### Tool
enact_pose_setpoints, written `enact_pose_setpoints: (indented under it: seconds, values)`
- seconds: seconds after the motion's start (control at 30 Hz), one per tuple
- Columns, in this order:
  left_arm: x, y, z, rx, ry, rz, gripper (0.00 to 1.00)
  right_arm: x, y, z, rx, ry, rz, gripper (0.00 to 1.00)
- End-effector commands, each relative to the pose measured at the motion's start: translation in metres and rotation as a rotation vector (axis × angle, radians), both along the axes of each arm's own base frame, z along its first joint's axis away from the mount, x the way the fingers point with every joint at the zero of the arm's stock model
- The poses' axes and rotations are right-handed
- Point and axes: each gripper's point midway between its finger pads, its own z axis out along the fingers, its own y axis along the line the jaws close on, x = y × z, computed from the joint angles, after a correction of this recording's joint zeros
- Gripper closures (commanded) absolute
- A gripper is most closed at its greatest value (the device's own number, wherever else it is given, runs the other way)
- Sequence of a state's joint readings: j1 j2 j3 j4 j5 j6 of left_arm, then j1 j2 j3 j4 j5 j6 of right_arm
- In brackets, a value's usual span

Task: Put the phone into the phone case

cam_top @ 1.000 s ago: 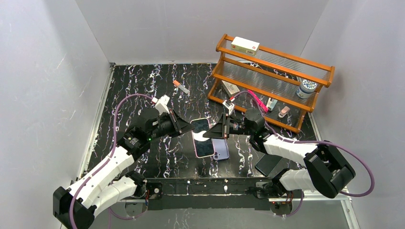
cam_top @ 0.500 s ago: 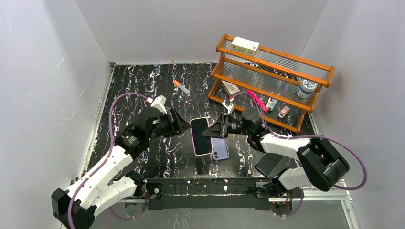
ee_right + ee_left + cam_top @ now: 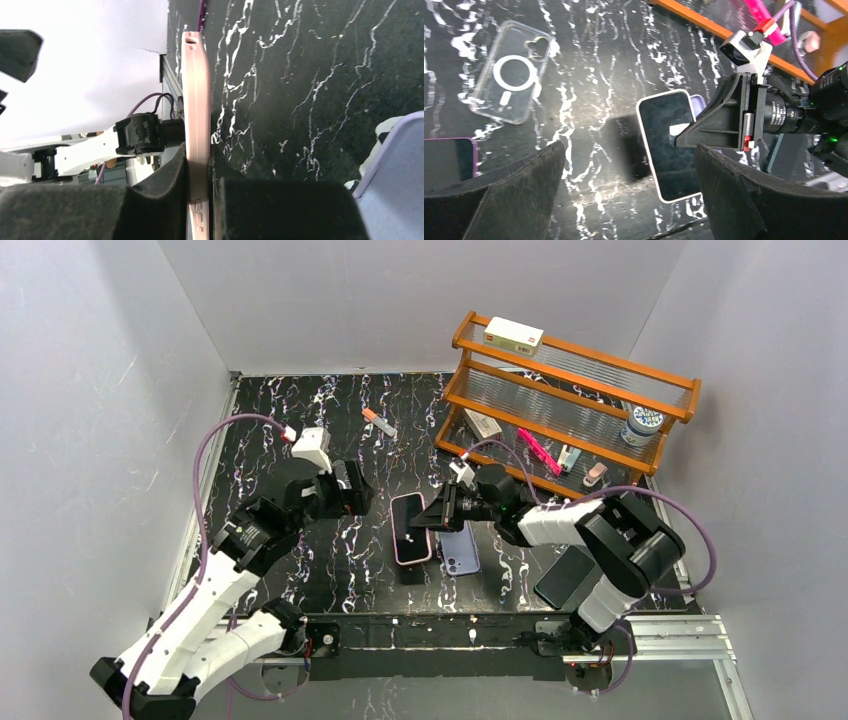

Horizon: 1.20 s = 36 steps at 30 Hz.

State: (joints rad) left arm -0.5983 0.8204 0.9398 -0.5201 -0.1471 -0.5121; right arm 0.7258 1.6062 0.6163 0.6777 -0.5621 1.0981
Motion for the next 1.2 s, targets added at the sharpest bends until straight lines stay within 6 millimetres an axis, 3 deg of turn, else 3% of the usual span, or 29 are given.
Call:
enact_pose_setpoints:
  seconds: [0.0, 0.23, 0.47, 0.63, 0.87, 1.17]
  values:
    - [-0.004, 0.042, -0.006, 0.184, -0.058, 0.074, 0.02, 0.012, 0.02, 0.007, 0.034, -0.04, -0.01, 0.91]
    - [-0.011, 0.054, -0.034, 0.213, -0.052, 0.099, 0.02, 0.011, 0.031, -0.028, -0.024, 0.014, -0.018, 0.89]
    - [-0.006, 0.056, -0.037, 0.249, -0.045, 0.105, 0.02, 0.007, 0.024, -0.061, -0.094, 0.049, -0.049, 0.89]
    - [-0.006, 0.056, -0.039, 0.256, -0.04, 0.105, 0.02, 0.002, 0.016, -0.078, -0.143, 0.086, -0.07, 0.7]
    - [-0.007, 0.06, -0.036, 0.253, -0.059, 0.122, 0.02, 0.001, 0.0, -0.083, -0.238, 0.056, -0.1, 0.5]
    - [-0.007, 0.059, -0.037, 0.256, -0.053, 0.113, 0.02, 0.008, -0.028, -0.069, -0.445, -0.029, -0.129, 0.52]
